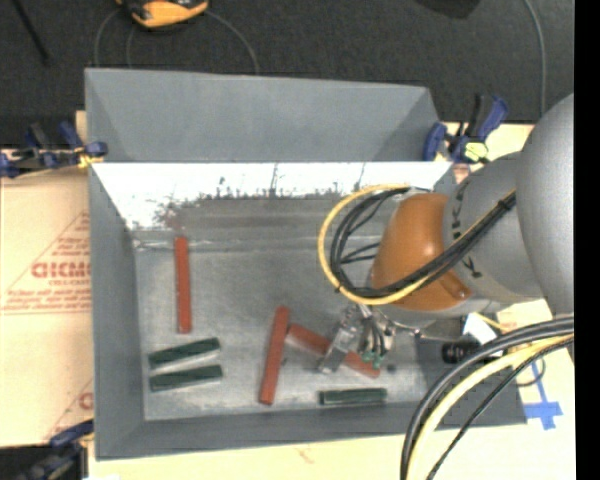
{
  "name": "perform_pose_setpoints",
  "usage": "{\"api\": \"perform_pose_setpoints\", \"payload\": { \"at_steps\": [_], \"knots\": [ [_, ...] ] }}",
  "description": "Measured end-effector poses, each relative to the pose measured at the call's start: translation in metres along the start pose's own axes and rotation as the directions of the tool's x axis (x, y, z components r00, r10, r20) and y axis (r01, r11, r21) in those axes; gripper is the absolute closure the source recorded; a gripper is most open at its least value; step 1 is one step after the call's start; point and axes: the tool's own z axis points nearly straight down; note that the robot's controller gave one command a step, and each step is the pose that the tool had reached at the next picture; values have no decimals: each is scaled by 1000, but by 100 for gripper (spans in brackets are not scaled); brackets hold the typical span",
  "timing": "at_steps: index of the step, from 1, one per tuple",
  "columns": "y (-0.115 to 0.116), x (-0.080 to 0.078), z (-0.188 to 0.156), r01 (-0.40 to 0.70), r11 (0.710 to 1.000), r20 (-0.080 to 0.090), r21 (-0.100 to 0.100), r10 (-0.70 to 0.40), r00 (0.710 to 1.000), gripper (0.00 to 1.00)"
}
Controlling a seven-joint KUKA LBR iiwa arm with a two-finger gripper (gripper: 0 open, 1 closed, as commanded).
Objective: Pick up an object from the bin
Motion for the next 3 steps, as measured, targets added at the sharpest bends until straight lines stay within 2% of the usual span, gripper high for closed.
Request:
{"api": "perform_pose_setpoints", "payload": {
  "at_steps": [3],
  "knots": [
    [-1,1,-19,2,1000,-4,0,-2,1000,100]
  ]
}}
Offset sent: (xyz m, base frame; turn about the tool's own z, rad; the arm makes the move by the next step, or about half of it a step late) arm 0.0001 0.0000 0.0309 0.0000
